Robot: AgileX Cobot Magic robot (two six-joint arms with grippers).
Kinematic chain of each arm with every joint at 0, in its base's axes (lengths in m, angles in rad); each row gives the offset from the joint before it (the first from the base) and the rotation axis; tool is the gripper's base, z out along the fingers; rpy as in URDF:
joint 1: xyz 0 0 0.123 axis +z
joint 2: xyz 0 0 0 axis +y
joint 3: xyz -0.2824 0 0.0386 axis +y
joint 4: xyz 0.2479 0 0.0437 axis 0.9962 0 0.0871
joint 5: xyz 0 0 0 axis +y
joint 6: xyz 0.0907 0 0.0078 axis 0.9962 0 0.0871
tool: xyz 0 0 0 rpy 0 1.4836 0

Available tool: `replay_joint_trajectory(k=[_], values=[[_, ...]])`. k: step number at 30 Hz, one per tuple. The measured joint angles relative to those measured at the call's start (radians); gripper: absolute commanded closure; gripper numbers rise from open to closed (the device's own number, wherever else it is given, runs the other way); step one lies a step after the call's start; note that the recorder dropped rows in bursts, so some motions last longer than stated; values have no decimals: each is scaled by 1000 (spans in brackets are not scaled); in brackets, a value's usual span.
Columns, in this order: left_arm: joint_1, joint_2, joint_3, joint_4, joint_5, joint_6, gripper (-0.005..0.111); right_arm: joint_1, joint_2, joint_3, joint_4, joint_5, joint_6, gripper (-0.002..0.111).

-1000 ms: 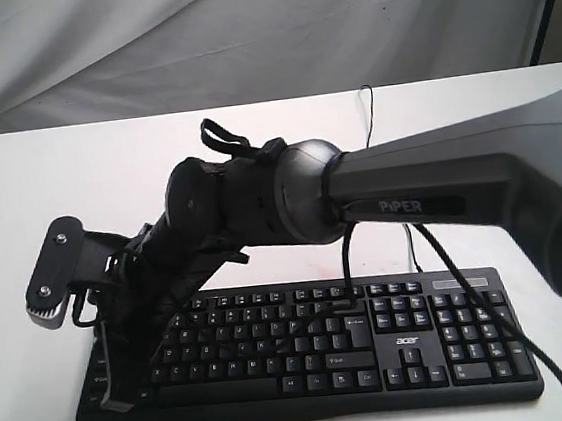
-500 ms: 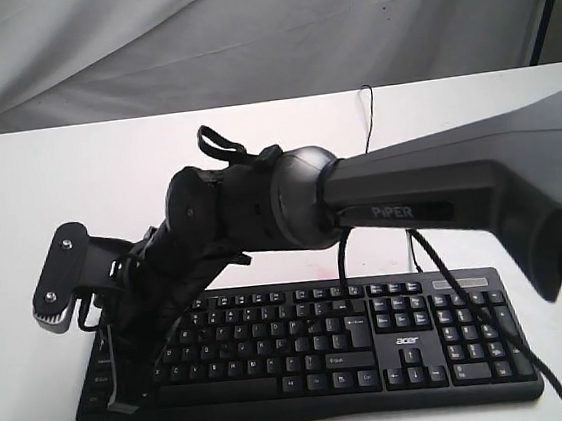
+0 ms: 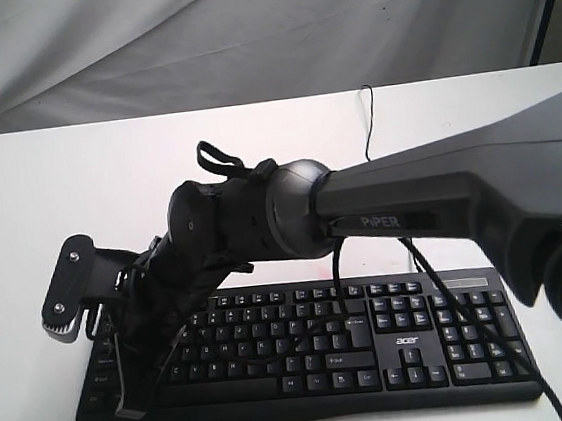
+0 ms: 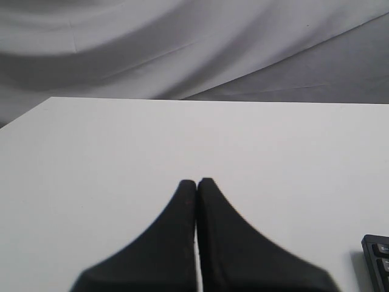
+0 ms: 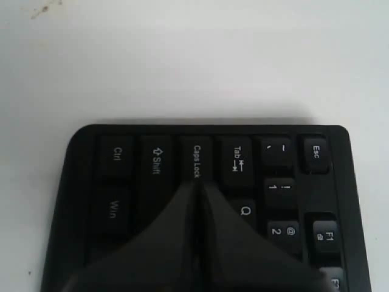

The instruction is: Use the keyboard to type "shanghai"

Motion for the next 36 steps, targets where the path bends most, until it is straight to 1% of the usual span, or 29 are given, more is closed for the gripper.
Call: replay_joint_trajectory(k=[36], values=[[0, 0, 0, 0, 0, 0, 106, 0, 18, 0, -7, -9, 0, 108]])
